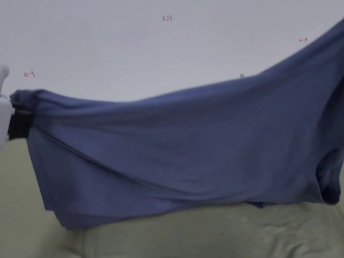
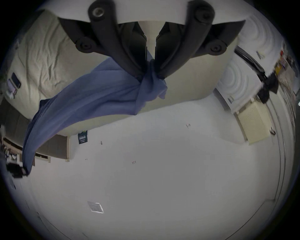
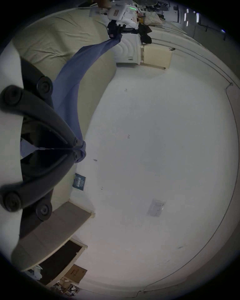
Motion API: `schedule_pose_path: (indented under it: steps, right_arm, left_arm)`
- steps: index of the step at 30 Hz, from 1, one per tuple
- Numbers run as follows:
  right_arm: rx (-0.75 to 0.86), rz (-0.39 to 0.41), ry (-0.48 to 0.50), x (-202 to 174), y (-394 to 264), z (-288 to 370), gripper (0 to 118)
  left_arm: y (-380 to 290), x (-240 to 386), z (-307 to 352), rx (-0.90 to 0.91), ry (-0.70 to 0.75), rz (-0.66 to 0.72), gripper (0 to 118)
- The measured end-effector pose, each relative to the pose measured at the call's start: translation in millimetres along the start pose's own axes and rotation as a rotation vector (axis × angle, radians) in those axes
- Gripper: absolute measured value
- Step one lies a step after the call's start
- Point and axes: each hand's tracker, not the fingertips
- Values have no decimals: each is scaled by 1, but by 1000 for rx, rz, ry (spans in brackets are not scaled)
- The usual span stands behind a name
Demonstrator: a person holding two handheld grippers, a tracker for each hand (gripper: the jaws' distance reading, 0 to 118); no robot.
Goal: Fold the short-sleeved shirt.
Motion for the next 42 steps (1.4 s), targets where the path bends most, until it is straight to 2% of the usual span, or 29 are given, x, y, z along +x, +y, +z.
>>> schedule_pose_path:
  steps: [5, 9, 12, 19, 22, 28, 31, 32, 33, 35, 36, 38, 42]
  right_arm:
    - [-88, -161, 24, -14, -65, 61, 0]
    - [-113, -174, -1, -27, -122, 107, 0]
    - [-186, -256, 5, -38, -161, 135, 0]
    - [-325, -303, 20, -60, -241, 186, 0]
    - [-404, -352, 12, -66, -270, 199, 0]
    - [-485, -387, -1, -72, -308, 215, 0]
    - [-542, -396, 9, -75, -323, 216, 1]
    - [-557, -391, 6, -76, -327, 216, 2]
    - [-563, -390, 8, -77, -330, 217, 15]
    - [-580, -387, 13, -78, -333, 220, 68]
    - [-591, -390, 43, -79, -334, 222, 71]
    - [-551, -414, 53, -82, -328, 229, 71]
    - [-522, -390, 1, -97, -306, 234, 70]
  left_arm:
    - [-64, 12, 44, -41, -73, 97, 7]
    - [-119, 26, 79, -80, -107, 144, 7]
    - [-158, 39, 100, -121, -124, 136, 7]
    - [-238, 56, 120, -280, -189, 151, 7]
    - [-267, 64, 122, -331, -218, 166, 7]
    - [-305, 68, 125, -380, -225, 204, 7]
    - [-320, 71, 125, -388, -228, 163, 9]
    - [-324, 72, 125, -389, -235, 158, 14]
    - [-330, 72, 126, -393, -246, 161, 25]
    - [-338, 70, 130, -415, -278, 222, 74]
    - [-341, 69, 135, -416, -302, 279, 83]
    - [-343, 66, 147, -414, -303, 363, 83]
    - [-324, 69, 168, -374, -247, 427, 83]
